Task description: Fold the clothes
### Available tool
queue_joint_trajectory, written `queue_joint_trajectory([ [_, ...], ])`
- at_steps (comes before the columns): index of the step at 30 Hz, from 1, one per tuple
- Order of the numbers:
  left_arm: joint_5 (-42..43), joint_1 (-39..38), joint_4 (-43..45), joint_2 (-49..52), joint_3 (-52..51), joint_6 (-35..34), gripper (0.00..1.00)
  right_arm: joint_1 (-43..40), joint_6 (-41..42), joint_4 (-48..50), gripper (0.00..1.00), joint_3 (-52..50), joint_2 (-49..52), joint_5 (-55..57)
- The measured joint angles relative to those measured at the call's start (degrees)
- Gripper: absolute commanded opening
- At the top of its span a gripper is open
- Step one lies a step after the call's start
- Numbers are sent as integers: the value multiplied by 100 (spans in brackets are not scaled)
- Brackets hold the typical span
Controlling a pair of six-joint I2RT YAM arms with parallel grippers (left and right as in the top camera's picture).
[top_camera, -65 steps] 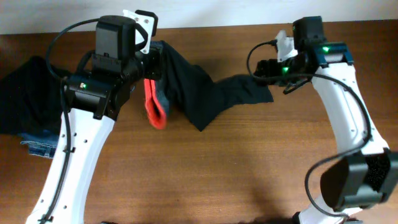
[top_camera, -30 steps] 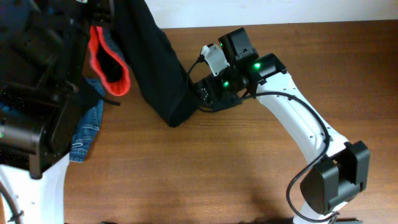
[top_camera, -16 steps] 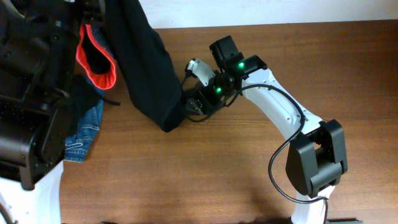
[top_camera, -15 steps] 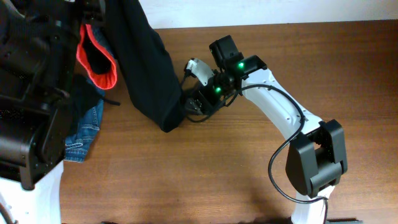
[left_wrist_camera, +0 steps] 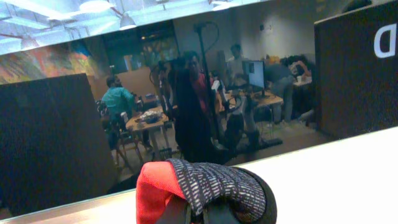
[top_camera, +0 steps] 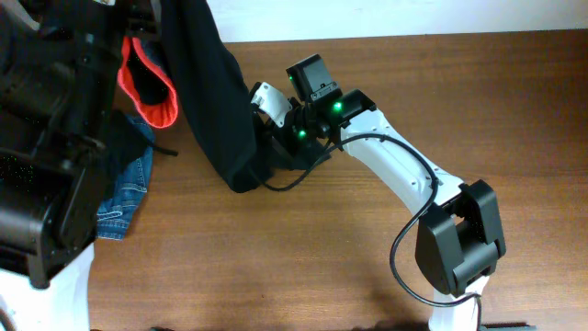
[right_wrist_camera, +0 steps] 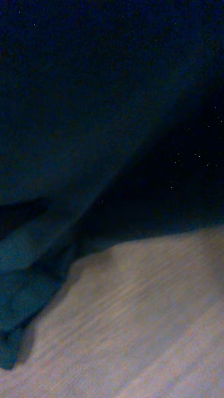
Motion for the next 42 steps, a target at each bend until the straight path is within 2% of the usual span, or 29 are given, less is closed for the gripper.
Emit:
queue_joint_trajectory([
  [5, -59, 0, -140, -24, 87, 0, 0, -175, 334, -35, 4, 0, 0, 944],
  [9, -70, 0, -310, -42, 92, 0, 1, -621, 540, -149, 4, -2, -96, 1683],
  [16, -81, -4, -452, -42, 94, 2, 0, -1633, 968, -146, 4, 59, -1047, 3526],
  [21, -83, -4, -608, 28, 125, 0, 1, -2194, 988, 142, 4, 269, -1580, 4063],
  [28, -262, -55, -994, 317, 142, 4, 1, -2304, 988, 144, 4, 291, -1687, 5010],
  [35, -407, -868, -1126, 90, 140, 101, 0, -2304, 1158, 114, 4, 304, -2009, 5862],
  [39, -684, -1462, -1134, -238, 140, 361, 0, -2304, 1335, 160, 4, 455, -2544, 6019],
  [42, -1027, -1609, -1137, -437, 170, 474, 0, -2304, 1423, 310, 4, 616, -2951, 6092],
])
